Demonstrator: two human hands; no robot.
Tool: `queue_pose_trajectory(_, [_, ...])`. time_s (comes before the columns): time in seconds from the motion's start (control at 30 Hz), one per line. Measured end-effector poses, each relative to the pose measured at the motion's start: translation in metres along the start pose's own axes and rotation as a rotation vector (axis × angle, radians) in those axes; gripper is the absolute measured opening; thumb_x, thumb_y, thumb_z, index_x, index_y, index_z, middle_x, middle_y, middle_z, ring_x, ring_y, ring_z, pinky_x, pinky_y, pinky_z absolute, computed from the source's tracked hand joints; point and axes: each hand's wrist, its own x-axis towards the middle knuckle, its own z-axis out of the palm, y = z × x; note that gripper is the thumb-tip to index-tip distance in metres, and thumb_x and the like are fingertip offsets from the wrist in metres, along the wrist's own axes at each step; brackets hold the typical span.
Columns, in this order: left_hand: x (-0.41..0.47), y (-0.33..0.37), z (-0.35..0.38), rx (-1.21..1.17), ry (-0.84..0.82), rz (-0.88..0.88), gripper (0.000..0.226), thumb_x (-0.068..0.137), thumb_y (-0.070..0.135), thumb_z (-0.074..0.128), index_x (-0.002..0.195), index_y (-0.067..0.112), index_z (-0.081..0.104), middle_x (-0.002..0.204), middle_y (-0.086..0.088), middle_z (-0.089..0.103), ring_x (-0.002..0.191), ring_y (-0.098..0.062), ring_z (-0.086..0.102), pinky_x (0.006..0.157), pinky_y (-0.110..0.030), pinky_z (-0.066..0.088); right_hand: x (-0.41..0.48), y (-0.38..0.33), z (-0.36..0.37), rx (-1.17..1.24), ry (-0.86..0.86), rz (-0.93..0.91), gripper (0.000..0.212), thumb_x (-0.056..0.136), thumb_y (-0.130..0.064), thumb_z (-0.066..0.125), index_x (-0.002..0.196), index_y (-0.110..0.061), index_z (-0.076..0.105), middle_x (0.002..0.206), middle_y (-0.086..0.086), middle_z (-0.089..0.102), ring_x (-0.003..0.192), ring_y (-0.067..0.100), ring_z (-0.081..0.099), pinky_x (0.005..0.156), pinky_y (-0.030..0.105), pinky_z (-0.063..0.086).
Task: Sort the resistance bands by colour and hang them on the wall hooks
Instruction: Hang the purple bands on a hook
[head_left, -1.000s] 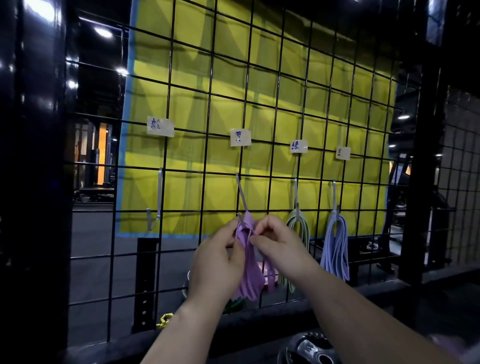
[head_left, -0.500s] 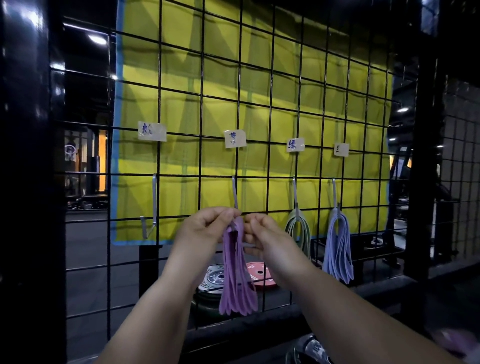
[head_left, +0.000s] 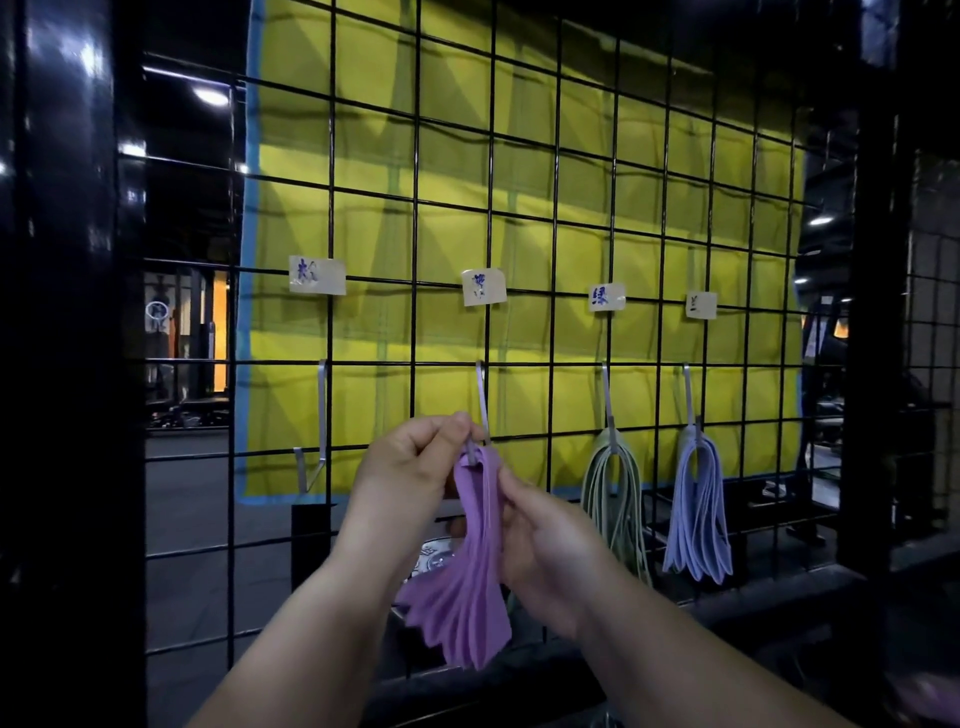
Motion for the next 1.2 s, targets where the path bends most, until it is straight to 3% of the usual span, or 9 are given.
queue_pose_trajectory(0.27, [-0.005, 0.001, 0.006, -0.057, 0.007, 0.010, 0.031, 0.095, 0.034, 0.050, 0.074, 0.014, 0.062, 0.057, 0.005, 0.059, 0.054, -0.011, 0.053, 0.050, -0.023, 0.042, -0.001, 0.008, -0.004, -0.103, 0.016, -0.019, 0.032, 0.101, -0.036, 0.040, 0.122, -0.020, 0.060, 0.121, 0.011, 0.066, 0.106, 0.026, 0.064, 0.103, 0.051, 0.043])
queue_pose_trajectory(0.37, [-0.003, 0.007, 0.009, -0.169, 0.052, -0.006, 0.030, 0.095, 0.030, 0.050, 0.074, 0.010, 0.058, 0.049, 0.009, 0.052, 0.046, -0.007, 0.046, 0.048, -0.016, 0.041, 0.008, 0.006, -0.006, -0.227, 0.062, -0.064, 0.040, 0.087, -0.050, 0.051, 0.116, -0.025, 0.063, 0.118, 0.005, 0.068, 0.112, 0.027, 0.062, 0.103, 0.055, 0.042])
queue_pose_trajectory(0.47, [0.000, 0.010, 0.011, -0.214, 0.072, -0.015, 0.030, 0.096, 0.026, 0.049, 0.071, 0.010, 0.055, 0.045, 0.011, 0.047, 0.042, -0.003, 0.040, 0.043, -0.014, 0.034, 0.010, -0.002, -0.014, -0.392, 0.051, -0.115, 0.036, 0.092, -0.048, 0.051, 0.108, -0.019, 0.065, 0.093, 0.000, 0.072, 0.089, 0.024, 0.066, 0.087, 0.044, 0.051])
queue_pose_trajectory(0.53, [0.001, 0.008, 0.011, -0.194, 0.083, -0.008, 0.031, 0.094, 0.030, 0.050, 0.069, 0.013, 0.055, 0.049, 0.011, 0.047, 0.048, -0.006, 0.040, 0.050, -0.020, 0.033, 0.010, -0.004, -0.017, -0.476, 0.067, -0.137, 0.031, 0.098, -0.042, 0.045, 0.100, -0.017, 0.063, 0.066, -0.009, 0.062, 0.062, 0.012, 0.056, 0.067, 0.032, 0.045])
queue_pose_trajectory(0.6, [0.001, 0.005, 0.010, -0.197, 0.086, -0.010, 0.032, 0.089, 0.039, 0.053, 0.068, 0.014, 0.055, 0.053, 0.009, 0.048, 0.055, -0.010, 0.041, 0.056, -0.025, 0.032, 0.009, -0.002, -0.018, -0.482, 0.060, -0.131, 0.027, 0.098, -0.039, 0.044, 0.094, -0.020, 0.063, 0.062, -0.010, 0.059, 0.056, 0.008, 0.053, 0.061, 0.028, 0.042])
queue_pose_trajectory(0.77, [-0.006, -0.001, 0.014, -0.152, 0.127, -0.008, 0.034, 0.087, 0.044, 0.054, 0.071, 0.015, 0.058, 0.052, 0.010, 0.049, 0.053, -0.009, 0.045, 0.058, -0.024, 0.037, 0.003, 0.008, -0.021, -0.408, -0.008, -0.144, 0.029, 0.091, -0.045, 0.049, 0.102, -0.024, 0.065, 0.078, -0.004, 0.066, 0.071, 0.011, 0.061, 0.073, 0.029, 0.046])
queue_pose_trajectory(0.9, [-0.008, -0.003, 0.018, -0.164, 0.163, 0.006, 0.032, 0.093, 0.037, 0.052, 0.072, 0.015, 0.061, 0.054, 0.008, 0.052, 0.054, -0.009, 0.047, 0.059, -0.024, 0.040, 0.000, 0.009, -0.026, -0.423, -0.018, -0.129, 0.027, 0.098, -0.036, 0.044, 0.104, -0.015, 0.061, 0.073, -0.003, 0.063, 0.064, 0.011, 0.058, 0.065, 0.026, 0.047])
queue_pose_trajectory(1.07, [-0.008, -0.005, 0.022, -0.172, 0.187, 0.020, 0.031, 0.091, 0.039, 0.053, 0.074, 0.015, 0.062, 0.057, 0.008, 0.053, 0.062, -0.011, 0.047, 0.063, -0.026, 0.040, -0.001, 0.015, -0.028, -0.559, 0.020, -0.144, 0.043, 0.080, -0.069, 0.051, 0.108, -0.038, 0.063, 0.115, 0.018, 0.062, 0.107, 0.042, 0.058, 0.097, 0.057, 0.043])
queue_pose_trajectory(1.2, [-0.010, -0.008, 0.025, -0.178, 0.201, 0.020, 0.031, 0.091, 0.039, 0.053, 0.074, 0.015, 0.061, 0.060, 0.005, 0.052, 0.062, -0.012, 0.047, 0.062, -0.027, 0.040, -0.001, 0.016, -0.036, -0.657, 0.043, -0.143, 0.043, 0.082, -0.070, 0.046, 0.109, -0.039, 0.060, 0.109, 0.007, 0.067, 0.104, 0.028, 0.063, 0.099, 0.055, 0.044])
